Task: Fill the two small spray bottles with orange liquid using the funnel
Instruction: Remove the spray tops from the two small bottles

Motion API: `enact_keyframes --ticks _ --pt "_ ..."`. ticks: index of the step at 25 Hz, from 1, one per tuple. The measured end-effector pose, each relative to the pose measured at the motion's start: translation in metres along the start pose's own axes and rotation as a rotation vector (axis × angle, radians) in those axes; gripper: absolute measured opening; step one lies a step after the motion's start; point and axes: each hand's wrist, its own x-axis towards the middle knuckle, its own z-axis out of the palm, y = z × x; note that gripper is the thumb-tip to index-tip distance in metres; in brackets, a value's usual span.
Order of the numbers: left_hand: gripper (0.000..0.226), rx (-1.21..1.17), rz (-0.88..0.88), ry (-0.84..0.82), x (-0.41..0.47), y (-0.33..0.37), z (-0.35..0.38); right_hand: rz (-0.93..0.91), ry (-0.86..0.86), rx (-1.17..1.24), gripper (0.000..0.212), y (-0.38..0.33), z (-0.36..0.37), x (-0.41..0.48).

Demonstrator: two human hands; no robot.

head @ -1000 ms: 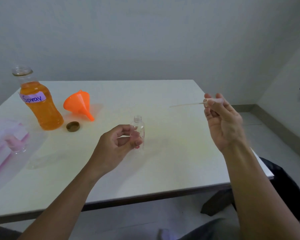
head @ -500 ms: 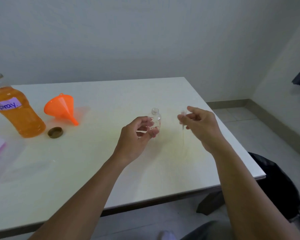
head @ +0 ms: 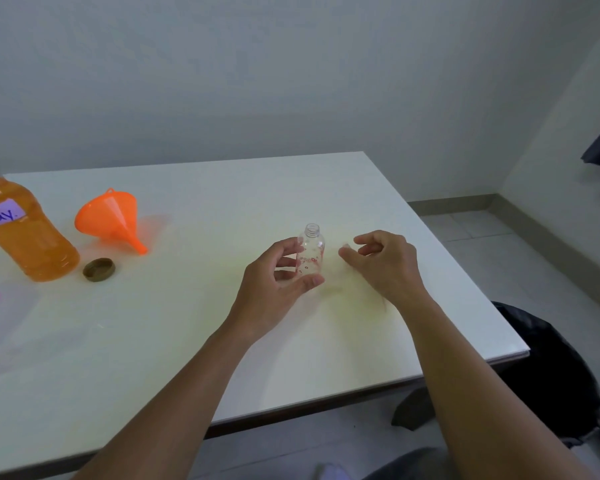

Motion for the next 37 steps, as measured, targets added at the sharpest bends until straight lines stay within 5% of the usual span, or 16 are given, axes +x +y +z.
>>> enact_keyframes --ticks 11,18,24,28,32,37 --pt "0.052 0.006 0.021 -0.009 0.001 0.002 0.015 -0.094 -0.04 0.025 0.029 0.003 -0.001 -0.006" --pt "0.073 0.054 -0.006 -0.059 -0.007 -0.004 0.002 -0.083 0.022 0.015 0.023 0.012 -0.015 -0.007" --pt "0.049 0.172 0.015 0.062 -0.057 -0.001 -0.043 -0.243 0.302 0.127 0.022 -0.012 -0.028 -0.044" --pt "0.028 0.282 0.009 0.258 -0.098 0.006 -0.099 -0.524 0.407 0.186 0.018 -0.047 -0.011 -0.099" --pt "0.013 0.373 -0.08 0.603 -0.143 0.016 -0.178 -0.714 0.176 0.189 0.021 -0.078 0.046 -0.15" --pt "0.049 0.439 -0.214 0.85 -0.171 -0.004 -0.24 -0.518 -0.368 -0.089 0.032 -0.105 0.133 -0.175"
